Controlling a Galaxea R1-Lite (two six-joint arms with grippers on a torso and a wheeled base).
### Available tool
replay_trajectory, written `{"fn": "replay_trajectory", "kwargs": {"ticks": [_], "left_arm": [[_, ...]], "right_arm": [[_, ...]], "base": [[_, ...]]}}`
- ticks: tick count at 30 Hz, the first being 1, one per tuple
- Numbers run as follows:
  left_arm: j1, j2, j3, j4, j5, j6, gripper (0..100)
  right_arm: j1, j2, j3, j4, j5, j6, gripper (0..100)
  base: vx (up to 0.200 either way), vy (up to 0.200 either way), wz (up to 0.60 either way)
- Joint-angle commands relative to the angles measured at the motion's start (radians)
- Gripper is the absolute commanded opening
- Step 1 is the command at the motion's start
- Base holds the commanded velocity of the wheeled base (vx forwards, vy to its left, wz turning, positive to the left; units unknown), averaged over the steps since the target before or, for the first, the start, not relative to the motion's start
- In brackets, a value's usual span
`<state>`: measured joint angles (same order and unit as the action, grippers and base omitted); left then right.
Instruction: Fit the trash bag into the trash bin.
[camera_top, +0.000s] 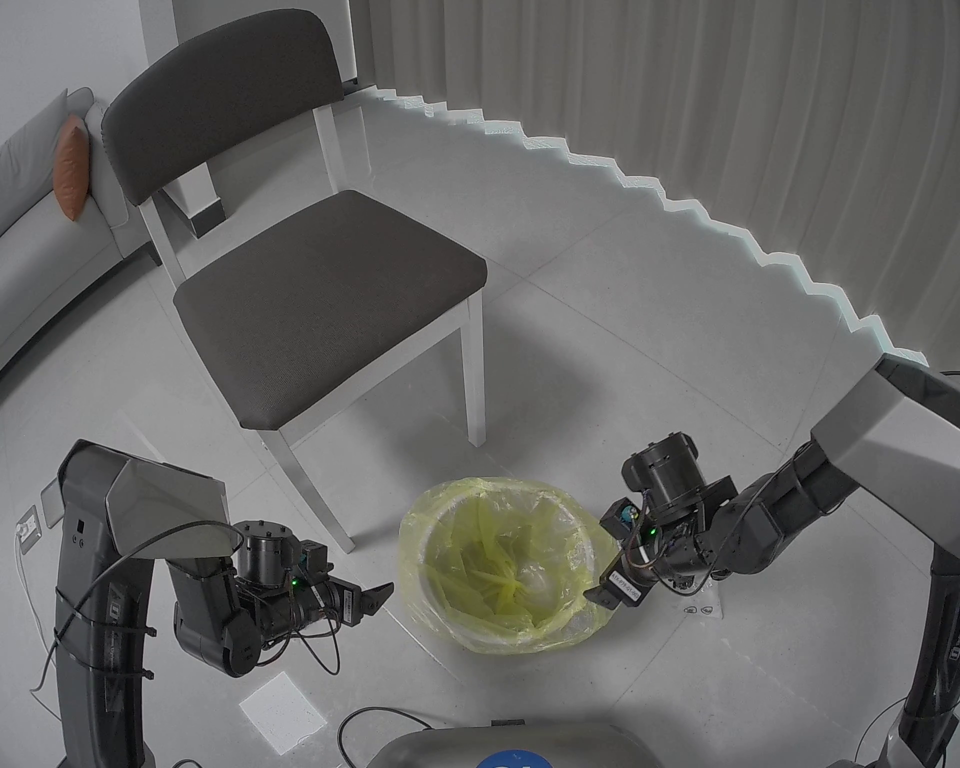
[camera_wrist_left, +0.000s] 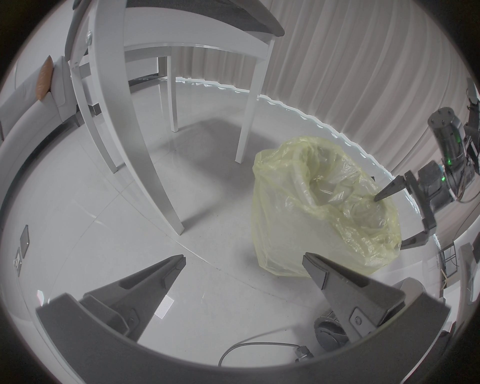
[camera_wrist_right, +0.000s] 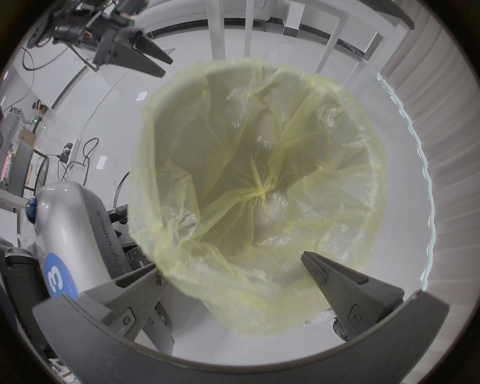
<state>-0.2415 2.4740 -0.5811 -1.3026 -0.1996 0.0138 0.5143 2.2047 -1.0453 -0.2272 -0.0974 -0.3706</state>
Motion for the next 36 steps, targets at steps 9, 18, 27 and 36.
{"fn": "replay_trajectory", "kwargs": {"ticks": [9,18,27,36], "left_arm": [[-0.001,-0.003,0.013,-0.034,0.006,-0.037,100],[-0.009,-0.001,0.032,-0.061,0.017,-0.037,100],[-0.005,-0.001,0.038,-0.061,0.017,-0.037,100],[-0.009,0.0,0.029,-0.061,0.017,-0.037,100]], "right_arm": [[-0.063,0.044,-0.039,-0.021,0.002,0.001,100],[-0.063,0.145,-0.062,-0.084,0.031,-0.001,100],[-0.08,0.196,-0.027,-0.142,0.038,-0.001,100],[-0.08,0.254,-0.067,-0.142,0.039,-0.002,100]], "base": [[0.0,0.0,0.0],[0.0,0.0,0.0],[0.0,0.0,0.0],[0.0,0.0,0.0]]}}
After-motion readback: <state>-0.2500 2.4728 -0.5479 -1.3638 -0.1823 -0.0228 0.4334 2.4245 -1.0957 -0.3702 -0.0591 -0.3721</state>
